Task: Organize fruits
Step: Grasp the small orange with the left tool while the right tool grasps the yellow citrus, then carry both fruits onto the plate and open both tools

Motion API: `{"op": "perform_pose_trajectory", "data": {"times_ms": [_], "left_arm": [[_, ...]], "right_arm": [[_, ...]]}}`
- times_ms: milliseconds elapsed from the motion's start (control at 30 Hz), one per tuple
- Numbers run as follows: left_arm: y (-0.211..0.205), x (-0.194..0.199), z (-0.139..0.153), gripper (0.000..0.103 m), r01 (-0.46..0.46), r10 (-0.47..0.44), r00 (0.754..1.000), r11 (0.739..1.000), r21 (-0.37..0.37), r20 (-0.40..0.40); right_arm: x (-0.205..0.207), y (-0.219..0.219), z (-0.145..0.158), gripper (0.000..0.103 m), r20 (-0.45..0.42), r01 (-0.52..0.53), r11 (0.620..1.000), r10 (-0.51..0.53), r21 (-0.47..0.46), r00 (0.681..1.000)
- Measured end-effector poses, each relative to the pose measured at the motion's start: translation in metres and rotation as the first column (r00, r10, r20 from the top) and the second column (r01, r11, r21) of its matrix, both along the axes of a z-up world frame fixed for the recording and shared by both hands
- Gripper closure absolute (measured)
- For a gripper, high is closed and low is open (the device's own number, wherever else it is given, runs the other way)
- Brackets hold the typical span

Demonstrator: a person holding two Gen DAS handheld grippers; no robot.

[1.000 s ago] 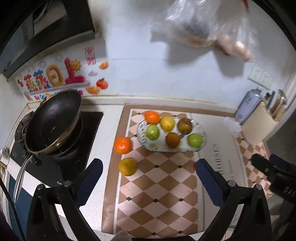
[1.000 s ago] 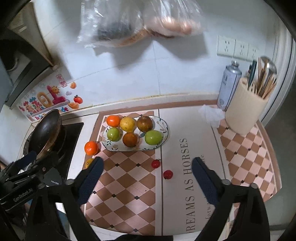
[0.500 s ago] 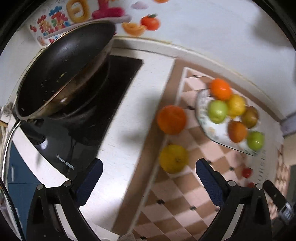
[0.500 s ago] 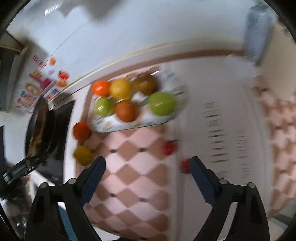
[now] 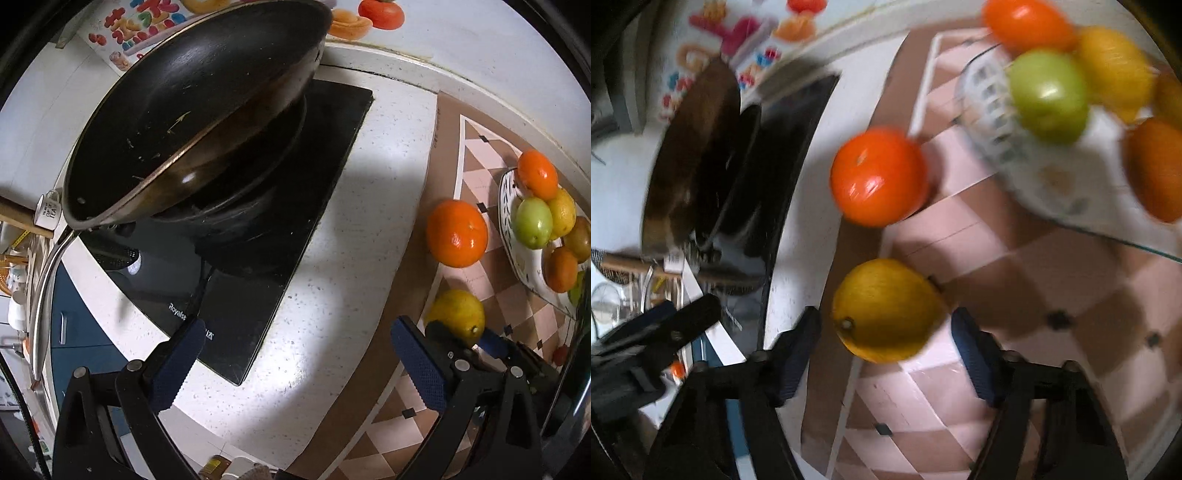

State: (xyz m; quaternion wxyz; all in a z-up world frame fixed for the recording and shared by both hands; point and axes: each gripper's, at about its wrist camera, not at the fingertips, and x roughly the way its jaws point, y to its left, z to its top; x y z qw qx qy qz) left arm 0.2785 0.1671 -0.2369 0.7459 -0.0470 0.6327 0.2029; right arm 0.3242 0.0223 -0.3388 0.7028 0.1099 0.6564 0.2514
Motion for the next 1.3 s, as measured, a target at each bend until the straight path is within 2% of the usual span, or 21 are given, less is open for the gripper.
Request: {"op": "perform_pose_trajectory", "data": {"times_ms": [167,333,467,633,733,767,800,967,1133,1300], "left_arm": [[-0.019,0.029,0.004,0.001,0.066,-0.064,0.997,0.997,-0.049,0.044],[-0.048,0.075,-0.021,0.001,0.139,-0.139,0.99,0.972,-0.191,0.017],[-0.069,0.104,-0.046,0.001,0.209,-0.216,0.976,0.954,-0.217,-0.01],[-0.084,0.118,-0.06,0.003,0.284,-0.292,0.956,0.943,-0.173,-0.022],[-0.089,0.122,-0.067,0.022,0.317,-0.324,0.946,0.935,-0.16,-0.022],[-0.09,0.123,-0.072,0.035,0.321,-0.33,0.943,0.933,-0.163,-0.034],[-0.09,0.123,-0.075,0.039,0.32,-0.33,0.943,0.936,-0.148,-0.044],[-0.086,0.111,-0.073,0.04,0.299,-0.306,0.952,0.938,-0.174,-0.014],[-0.109,0.06,-0.062,0.04,0.313,-0.322,0.947,0.917,-0.247,0.002],[-0.137,0.019,-0.078,0.04,0.323,-0.347,0.937,0.9,-0.293,-0.033]], "right_arm": [[-0.014,-0.021,0.006,0.041,0.022,0.0,1.0,0.001,-0.02,1.0],[-0.032,-0.079,0.014,0.041,0.016,0.061,0.994,-0.06,-0.086,0.998],[-0.04,-0.125,0.01,0.041,-0.032,0.153,0.984,-0.157,-0.096,0.987],[-0.047,-0.159,0.006,0.041,-0.039,0.221,0.97,-0.226,-0.104,0.973],[-0.047,-0.17,0.006,0.041,-0.043,0.231,0.967,-0.237,-0.106,0.971],[-0.045,-0.168,0.006,0.041,-0.044,0.229,0.967,-0.235,-0.11,0.971],[-0.045,-0.169,0.007,0.041,-0.046,0.227,0.968,-0.234,-0.111,0.971],[-0.047,-0.17,0.01,0.041,-0.035,0.198,0.972,-0.204,-0.129,0.978],[-0.049,-0.169,0.012,0.041,-0.03,0.159,0.976,-0.165,-0.147,0.986],[-0.049,-0.175,0.005,0.04,-0.059,0.163,0.976,-0.172,-0.143,0.983]]}}
